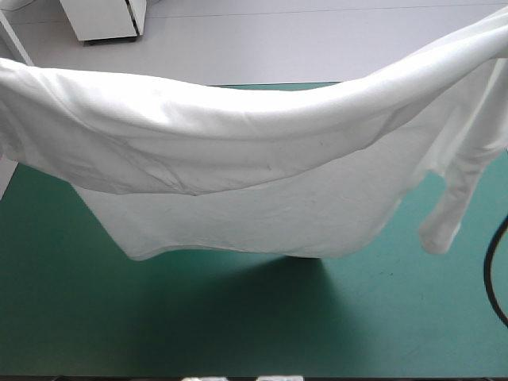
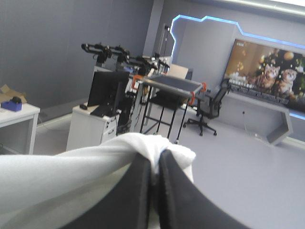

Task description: Fold the cloth

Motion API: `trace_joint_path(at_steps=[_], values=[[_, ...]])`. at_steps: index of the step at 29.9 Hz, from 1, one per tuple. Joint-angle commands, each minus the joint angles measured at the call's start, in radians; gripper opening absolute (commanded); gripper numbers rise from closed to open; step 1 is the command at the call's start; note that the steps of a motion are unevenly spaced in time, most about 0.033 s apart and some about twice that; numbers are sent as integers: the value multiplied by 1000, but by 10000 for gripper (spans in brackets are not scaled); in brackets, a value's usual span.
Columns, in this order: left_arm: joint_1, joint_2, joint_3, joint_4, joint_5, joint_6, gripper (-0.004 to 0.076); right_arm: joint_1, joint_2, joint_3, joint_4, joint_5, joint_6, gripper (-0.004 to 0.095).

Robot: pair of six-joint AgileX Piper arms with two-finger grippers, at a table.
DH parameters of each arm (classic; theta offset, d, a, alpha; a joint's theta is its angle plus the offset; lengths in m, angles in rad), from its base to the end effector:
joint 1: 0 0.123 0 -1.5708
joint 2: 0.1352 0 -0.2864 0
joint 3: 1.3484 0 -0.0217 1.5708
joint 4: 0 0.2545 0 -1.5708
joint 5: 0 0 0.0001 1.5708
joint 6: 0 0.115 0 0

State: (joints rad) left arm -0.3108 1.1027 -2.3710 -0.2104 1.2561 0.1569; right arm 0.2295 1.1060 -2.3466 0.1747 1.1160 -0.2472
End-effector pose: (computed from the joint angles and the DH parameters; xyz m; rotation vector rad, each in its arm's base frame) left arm 0.0422 -0.0376 0.6588 0.4527 1.4040 -0.3251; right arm 0.0528 0.0308 0.6707 -0.3975 1.2978 0.1563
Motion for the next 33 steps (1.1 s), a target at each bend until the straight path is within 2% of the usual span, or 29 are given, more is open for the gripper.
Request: trace_joint_path(at_steps=[1, 6, 10, 19, 22, 26, 33], values=[[-4, -2, -42, -37, -61, -5, -9, -4, -17, -19, 34, -178, -38, -13], [-4, 3, -48, -29, -28, -30, -9, -4, -11, -22, 23, -249, -42, -13], [-4, 38, -6, 23, 33, -105, -9, -4, 30, -14, -20, -229, -19, -13], [-4, 78, 402, 53, 31, -143, -9, -4, 156, 150, -48, -160, -15, -13], [-4, 100, 538, 79, 28, -143, -9, -4, 194, 236, -77, -173, -11, -13], [-4, 150, 629, 156, -46, -164, -9, -4, 271, 302, -148, -221, -3, -13], [-4, 306, 638, 295, -165, -174, -9, -13, 474, 310, -213, -338, 15, -13]])
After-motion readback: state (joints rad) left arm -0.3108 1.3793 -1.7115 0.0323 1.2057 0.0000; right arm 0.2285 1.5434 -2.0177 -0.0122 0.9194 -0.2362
